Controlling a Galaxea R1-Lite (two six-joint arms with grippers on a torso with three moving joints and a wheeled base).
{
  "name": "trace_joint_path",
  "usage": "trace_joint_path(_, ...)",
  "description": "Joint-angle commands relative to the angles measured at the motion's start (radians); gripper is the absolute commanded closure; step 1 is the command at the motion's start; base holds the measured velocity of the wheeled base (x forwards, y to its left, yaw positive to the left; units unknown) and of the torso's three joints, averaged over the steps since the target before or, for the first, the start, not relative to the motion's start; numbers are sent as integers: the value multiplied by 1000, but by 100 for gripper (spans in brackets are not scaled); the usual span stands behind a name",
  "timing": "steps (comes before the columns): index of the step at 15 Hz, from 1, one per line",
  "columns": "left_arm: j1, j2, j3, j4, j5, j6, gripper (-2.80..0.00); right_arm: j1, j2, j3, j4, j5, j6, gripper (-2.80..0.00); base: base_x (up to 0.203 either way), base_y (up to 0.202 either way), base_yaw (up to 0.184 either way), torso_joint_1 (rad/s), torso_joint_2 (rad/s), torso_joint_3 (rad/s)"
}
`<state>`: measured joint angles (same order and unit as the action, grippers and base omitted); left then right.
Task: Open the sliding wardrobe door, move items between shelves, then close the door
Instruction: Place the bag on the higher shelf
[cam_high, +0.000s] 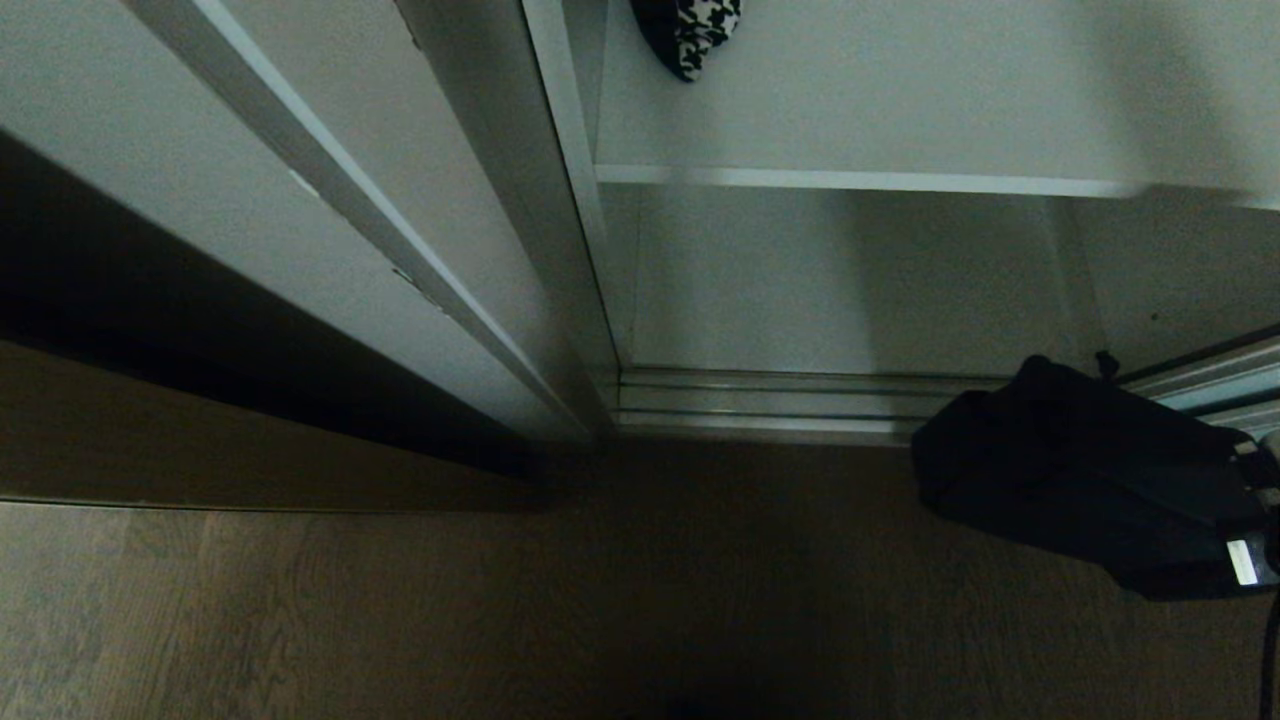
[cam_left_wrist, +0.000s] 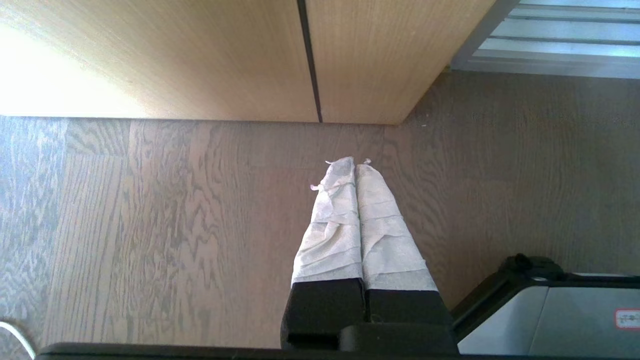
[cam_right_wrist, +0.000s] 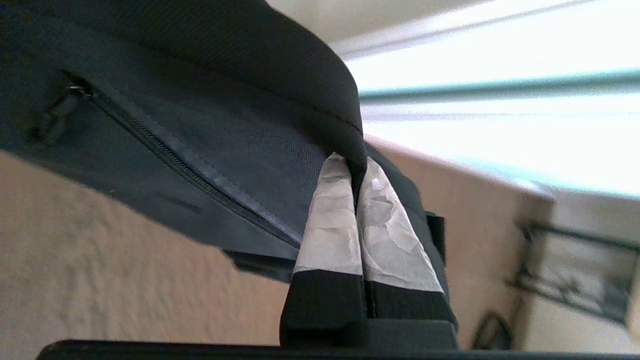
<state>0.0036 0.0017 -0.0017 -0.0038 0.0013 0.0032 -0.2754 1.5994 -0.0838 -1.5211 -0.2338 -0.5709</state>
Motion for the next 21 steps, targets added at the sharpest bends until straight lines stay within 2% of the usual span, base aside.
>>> trace_joint_path(1,0,1,0,-1,0,0,0,-48,-58,47,-9,-3,-2,0,0,0,0,0,0,0)
trace_joint_path(4,-1,1,-1,-1,0,0,0,-63,-147,53,9,-39,26,0,0,0,0,0,0,0)
trace_joint_path(7,0,1,0,-1,0,0,0,-63,-254,44,198,-122,102,0,0,0,0,0,0,0)
trace_joint_path(10,-1,1,0,-1,0,0,0,-62,-340,27,467,-162,240,0,0,0,0,0,0,0)
trace_joint_path(12,1,1,-1,-1,0,0,0,-60,-394,3,653,-166,377,0,0,0,0,0,0,0)
trace_joint_path(14,-1,1,0,-1,0,0,0,-53,-441,-61,786,-157,478,0,0,0,0,0,0,0)
trace_joint_path(16,1,1,0,-1,0,0,0,-10,-477,-109,872,-152,553,0,0,0,0,0,0,0)
trace_joint_path(19,1,1,0,-1,0,0,0,53,-556,-136,980,-151,586,0,0,0,0,0,0,0)
trace_joint_path(21,1,1,0,-1,0,0,0,104,-626,-158,1114,-148,620,0,0,0,0,0,0,0)
